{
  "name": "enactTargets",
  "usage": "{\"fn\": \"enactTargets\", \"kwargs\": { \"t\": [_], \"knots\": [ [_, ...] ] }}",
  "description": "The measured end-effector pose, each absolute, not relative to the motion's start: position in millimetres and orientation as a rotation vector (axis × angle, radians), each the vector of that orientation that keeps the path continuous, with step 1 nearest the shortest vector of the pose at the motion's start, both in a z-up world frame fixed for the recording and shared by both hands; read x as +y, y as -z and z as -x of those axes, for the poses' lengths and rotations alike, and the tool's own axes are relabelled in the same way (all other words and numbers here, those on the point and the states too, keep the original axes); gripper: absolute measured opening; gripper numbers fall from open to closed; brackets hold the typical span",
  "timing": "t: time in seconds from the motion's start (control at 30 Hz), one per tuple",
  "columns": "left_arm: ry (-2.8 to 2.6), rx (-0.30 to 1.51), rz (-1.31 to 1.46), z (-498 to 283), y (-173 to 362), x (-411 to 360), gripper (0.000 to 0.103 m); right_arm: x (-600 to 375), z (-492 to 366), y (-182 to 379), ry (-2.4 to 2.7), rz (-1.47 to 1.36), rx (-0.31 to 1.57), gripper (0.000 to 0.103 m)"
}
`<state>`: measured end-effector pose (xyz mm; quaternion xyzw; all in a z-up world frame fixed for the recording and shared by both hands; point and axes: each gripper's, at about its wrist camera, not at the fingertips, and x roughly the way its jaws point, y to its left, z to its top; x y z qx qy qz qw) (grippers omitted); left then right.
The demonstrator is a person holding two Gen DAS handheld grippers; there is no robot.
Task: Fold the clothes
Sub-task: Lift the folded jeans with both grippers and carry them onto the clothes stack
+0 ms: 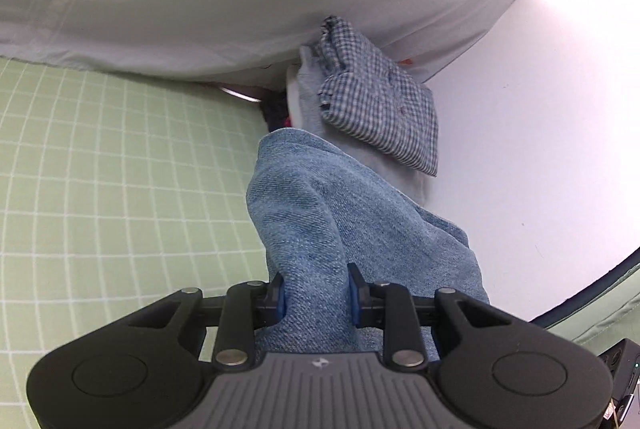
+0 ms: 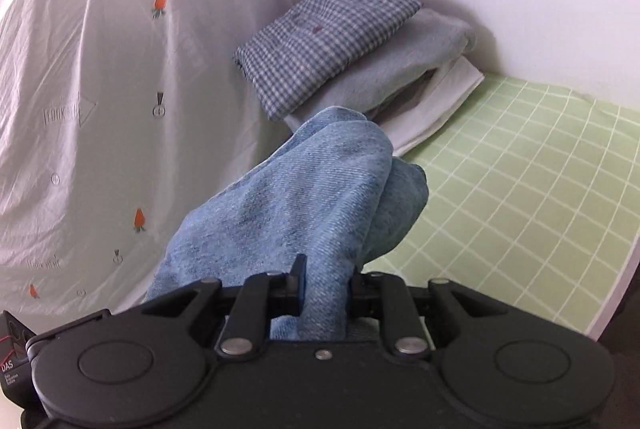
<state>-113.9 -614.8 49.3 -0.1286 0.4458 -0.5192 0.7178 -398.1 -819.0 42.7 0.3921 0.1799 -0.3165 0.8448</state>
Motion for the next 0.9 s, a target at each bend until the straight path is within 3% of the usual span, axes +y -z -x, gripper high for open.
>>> {"fn": "enactTargets", "kwargs": {
  "t": [0.4,0.63,0.77,0.9],
  "knots": [
    [1.128,0.714,0.352,142.9,-128.1,-790.4,0.029,-1014.6,406.3,-114.3,0.51,-0.669,0.164,0.018],
    [1.141,0.544,0.349,99.8,-181.7,-880.6,0.029,-1116.0,355.3,-169.2,0.424,-0.58,0.023,0.018],
    [1.062,0.531,0.309,50.4,-176.1,-934.8,0.03,-1171.0,299.3,-164.0,0.411,-0.587,0.005,0.018],
    [0.919,0.684,0.241,4.0,-125.4,-980.6,0.031,-1217.3,227.3,-110.4,0.483,-0.656,0.118,0.023]
  ]
}}
